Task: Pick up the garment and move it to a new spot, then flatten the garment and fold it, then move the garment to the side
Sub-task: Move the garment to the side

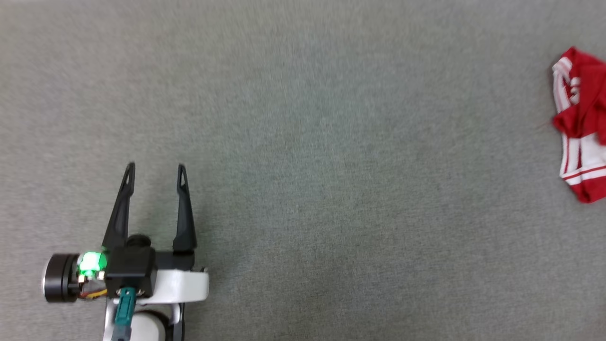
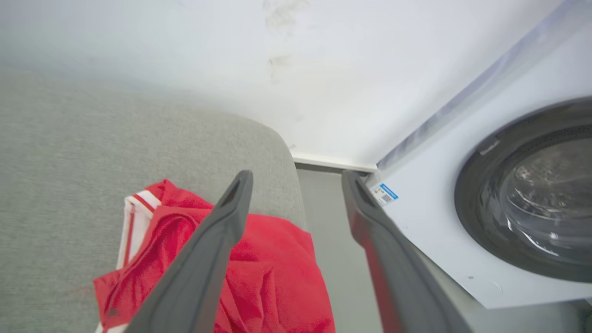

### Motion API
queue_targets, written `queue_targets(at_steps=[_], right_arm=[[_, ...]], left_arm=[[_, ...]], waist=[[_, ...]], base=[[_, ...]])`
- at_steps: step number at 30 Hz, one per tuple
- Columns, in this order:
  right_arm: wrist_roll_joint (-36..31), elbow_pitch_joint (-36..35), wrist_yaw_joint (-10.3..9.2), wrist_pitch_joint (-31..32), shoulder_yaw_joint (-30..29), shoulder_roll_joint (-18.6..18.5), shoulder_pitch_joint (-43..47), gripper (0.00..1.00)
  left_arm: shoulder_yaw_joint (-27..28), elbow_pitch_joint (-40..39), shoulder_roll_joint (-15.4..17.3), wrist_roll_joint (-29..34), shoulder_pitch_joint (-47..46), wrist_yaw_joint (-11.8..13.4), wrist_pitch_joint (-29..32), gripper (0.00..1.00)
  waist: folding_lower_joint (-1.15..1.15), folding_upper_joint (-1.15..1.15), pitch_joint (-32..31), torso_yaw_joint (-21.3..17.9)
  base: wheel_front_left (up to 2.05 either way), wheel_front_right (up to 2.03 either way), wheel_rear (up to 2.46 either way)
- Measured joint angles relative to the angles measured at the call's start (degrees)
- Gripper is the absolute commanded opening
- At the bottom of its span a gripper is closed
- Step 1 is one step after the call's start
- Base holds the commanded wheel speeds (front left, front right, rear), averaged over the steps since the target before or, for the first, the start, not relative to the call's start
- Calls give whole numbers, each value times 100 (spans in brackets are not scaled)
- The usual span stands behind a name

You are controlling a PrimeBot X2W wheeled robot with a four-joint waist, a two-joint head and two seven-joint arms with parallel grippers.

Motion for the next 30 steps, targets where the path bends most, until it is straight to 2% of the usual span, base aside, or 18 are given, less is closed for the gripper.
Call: queue_targets(at_steps=[4, 10, 16, 20, 26, 30], right_arm=[[-53, -634, -1, -521, -209, 252, 367, 100], [-268, -1779, -1, -1087, -667, 821, 1241, 100], [-713, -3028, -1, -1413, -1158, 1768, 2290, 100], [-968, -3686, -2, -1468, -1260, 2313, 2974, 100], [-1170, -4086, -1, -1296, -1277, 3128, 3866, 100], [-1256, -4068, 0, -1328, -1202, 3397, 4357, 100]], left_arm=[[94, 34, -9, -103, 288, 32, -1, 100], [186, 125, -48, -243, 609, -2, 0, 100], [257, 240, -98, -299, 838, -70, 0, 100], [278, 310, -131, -326, 939, -154, -1, 100], [264, 469, -214, -320, 966, -247, -1, 100], [252, 573, -247, -302, 1019, -307, -1, 100]], waist=[[-1, 0, -438, 34], [-1, 0, -1017, 146], [-1, 0, -1461, 328], [-2, 0, -1657, 484], [-1, 0, -1864, 690], [-1, 0, -1987, 793]], base=[[0, 0, 0], [0, 0, 0], [0, 0, 0], [0, 0, 0], [0, 0, 0], [0, 0, 0]])
